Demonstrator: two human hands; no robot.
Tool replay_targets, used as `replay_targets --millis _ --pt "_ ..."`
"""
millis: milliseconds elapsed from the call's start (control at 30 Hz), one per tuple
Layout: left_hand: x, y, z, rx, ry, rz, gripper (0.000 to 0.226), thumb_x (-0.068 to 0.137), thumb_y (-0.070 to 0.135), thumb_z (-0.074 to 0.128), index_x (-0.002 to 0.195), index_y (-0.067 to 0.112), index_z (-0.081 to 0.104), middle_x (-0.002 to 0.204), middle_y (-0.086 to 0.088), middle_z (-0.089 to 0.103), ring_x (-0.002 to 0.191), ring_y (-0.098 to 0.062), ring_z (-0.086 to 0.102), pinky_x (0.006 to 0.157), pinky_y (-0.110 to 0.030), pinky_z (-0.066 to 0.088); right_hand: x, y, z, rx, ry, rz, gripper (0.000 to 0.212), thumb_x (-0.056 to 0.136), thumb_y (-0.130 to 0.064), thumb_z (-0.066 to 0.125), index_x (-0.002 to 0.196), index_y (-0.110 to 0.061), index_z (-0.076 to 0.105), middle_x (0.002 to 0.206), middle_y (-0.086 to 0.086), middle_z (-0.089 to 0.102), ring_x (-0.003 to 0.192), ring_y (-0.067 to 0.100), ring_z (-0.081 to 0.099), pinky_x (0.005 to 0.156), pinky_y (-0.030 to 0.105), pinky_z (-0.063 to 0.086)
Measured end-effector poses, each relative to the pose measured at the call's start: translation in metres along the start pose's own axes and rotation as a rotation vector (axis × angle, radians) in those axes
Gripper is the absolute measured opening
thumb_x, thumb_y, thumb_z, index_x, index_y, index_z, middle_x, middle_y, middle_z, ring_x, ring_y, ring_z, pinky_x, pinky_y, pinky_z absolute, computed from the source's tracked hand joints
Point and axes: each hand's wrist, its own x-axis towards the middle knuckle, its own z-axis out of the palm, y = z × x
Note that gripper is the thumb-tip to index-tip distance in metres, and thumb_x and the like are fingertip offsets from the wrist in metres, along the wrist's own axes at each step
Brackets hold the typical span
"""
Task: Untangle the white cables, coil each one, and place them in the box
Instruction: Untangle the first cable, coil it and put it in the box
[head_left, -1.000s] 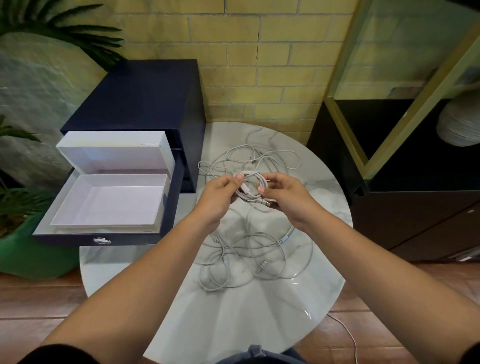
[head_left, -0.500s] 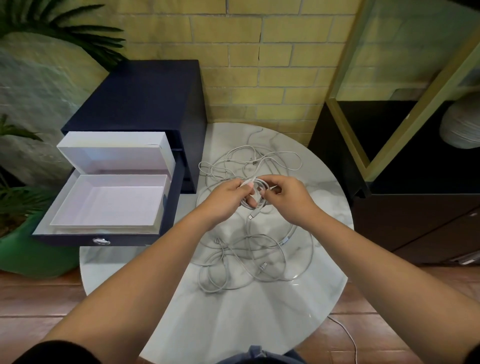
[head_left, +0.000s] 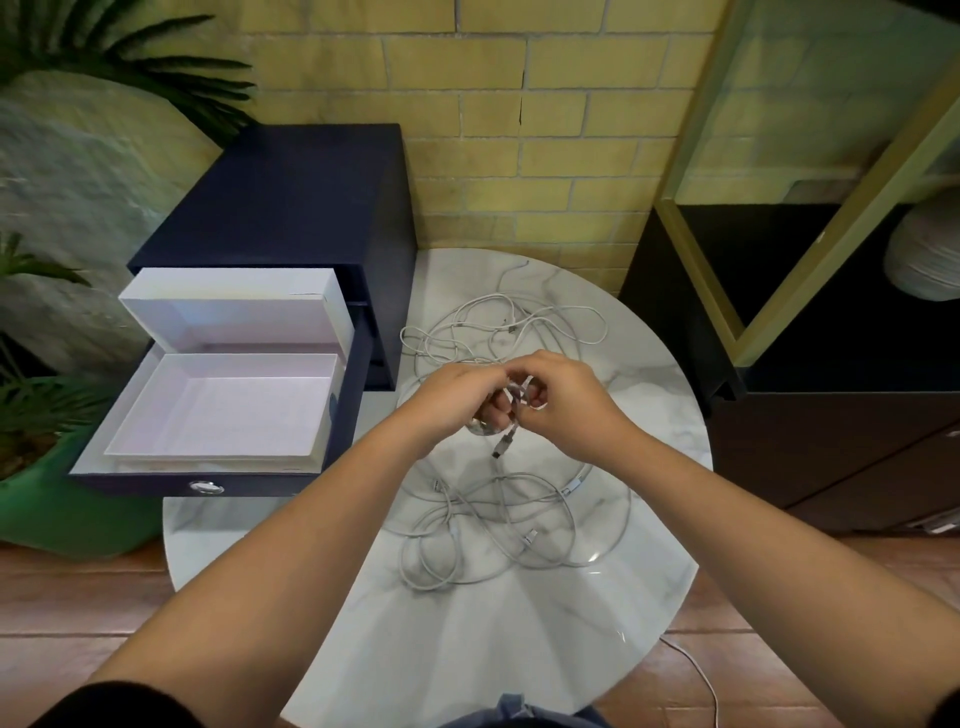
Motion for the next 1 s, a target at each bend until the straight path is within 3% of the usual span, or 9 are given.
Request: replay_targets --millis 167,300,533,733,1000 --pt "0.001 -0.007 0.004 -0.046 0.015 -0.062 0.042 0.101 0.037 0.037 0.073 0.013 0.057 0.045 0.003 0.053 0.062 -0.018 0.059 0.071 -0.029 0.043 0.003 0.002 0.001 0.075 0.110 -0.023 0.033 0.081 0.006 0.060 0.107 -0.014 0.066 0.093 -0.003 0.059 0.079 0.009 0.059 0.071 0.013 0.048" --pt "0.001 -0.012 0.004 -0.100 0.054 -0.030 0.045 0.103 0.041 0.031 0.077 0.013 0.055 0.046 0.006 0.037 0.052 -0.012 0.050 0.069 -0.028 0.041 0.003 0.008 -0.002 0.080 0.124 0.072 0.021 0.084 0.002 0.062 0.090 -0.016 0.069 0.085 -0.005 0.065 0.080 0.010 0.063 0.074 0.022 0.052" --pt "-0.002 -0.014 0.013 -0.159 0.076 0.026 0.049 0.102 0.048 0.028 0.086 0.014 0.060 0.048 0.009 0.034 0.052 -0.009 0.045 0.068 -0.028 0.038 -0.002 0.003 -0.003 0.147 0.103 0.182 0.008 0.085 -0.012 0.064 0.085 -0.017 0.070 0.078 -0.007 0.068 0.066 0.006 0.060 0.063 0.014 0.047" --pt "-0.004 -0.013 0.019 -0.279 0.104 0.038 0.047 0.103 0.046 0.028 0.088 0.014 0.059 0.047 0.009 0.030 0.051 -0.009 0.040 0.065 -0.026 0.035 -0.001 0.003 -0.009 0.285 0.048 0.269 0.003 0.087 -0.013 0.066 0.088 -0.014 0.069 0.083 -0.001 0.069 0.074 0.017 0.068 0.074 0.031 0.056" --pt "-0.005 -0.004 0.015 -0.426 0.103 -0.008 0.045 0.100 0.050 0.034 0.084 0.015 0.058 0.044 0.010 0.028 0.046 -0.008 0.037 0.071 -0.028 0.036 -0.006 0.005 -0.003 0.462 -0.011 0.298 0.030 0.078 -0.002 0.073 0.104 -0.017 0.065 0.098 0.012 0.069 0.087 0.025 0.069 0.083 0.047 0.056"
